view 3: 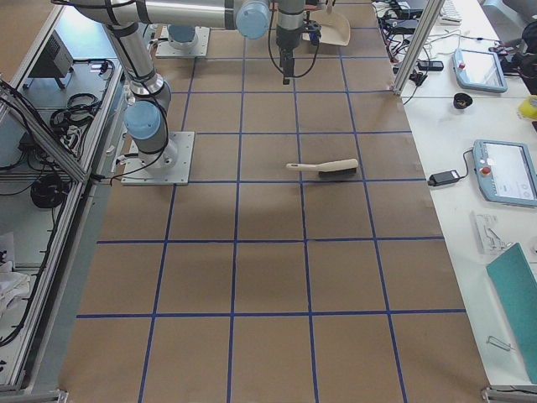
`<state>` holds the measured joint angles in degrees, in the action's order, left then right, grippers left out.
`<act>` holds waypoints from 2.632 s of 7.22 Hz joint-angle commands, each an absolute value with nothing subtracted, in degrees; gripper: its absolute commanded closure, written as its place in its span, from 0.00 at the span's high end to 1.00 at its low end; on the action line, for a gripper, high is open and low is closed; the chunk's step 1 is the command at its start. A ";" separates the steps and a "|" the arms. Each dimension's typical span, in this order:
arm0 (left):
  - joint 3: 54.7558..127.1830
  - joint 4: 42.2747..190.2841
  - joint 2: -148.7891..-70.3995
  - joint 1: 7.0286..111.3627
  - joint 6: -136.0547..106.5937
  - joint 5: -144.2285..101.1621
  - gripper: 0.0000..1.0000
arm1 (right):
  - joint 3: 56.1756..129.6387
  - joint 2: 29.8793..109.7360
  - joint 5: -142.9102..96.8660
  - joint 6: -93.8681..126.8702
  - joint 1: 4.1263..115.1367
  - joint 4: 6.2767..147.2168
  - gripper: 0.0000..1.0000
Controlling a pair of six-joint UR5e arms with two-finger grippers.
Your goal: Sweep and dump trash into bin
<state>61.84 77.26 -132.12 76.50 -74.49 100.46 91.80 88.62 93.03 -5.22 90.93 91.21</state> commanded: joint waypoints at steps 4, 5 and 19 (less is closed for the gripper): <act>70.89 71.51 -128.68 80.16 -81.39 100.81 0.00 | 90.62 87.72 92.02 -3.69 91.14 92.19 1.00; 74.06 69.02 -127.89 80.33 -81.30 100.81 0.00 | 90.62 87.71 92.02 -3.52 91.14 93.24 1.00; 81.57 63.38 -122.87 80.69 -77.96 102.92 0.91 | 91.32 87.89 89.91 -3.51 91.14 94.66 1.00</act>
<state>82.22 64.29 -123.02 81.14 -77.99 102.92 91.34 87.94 89.62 -3.42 91.14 94.65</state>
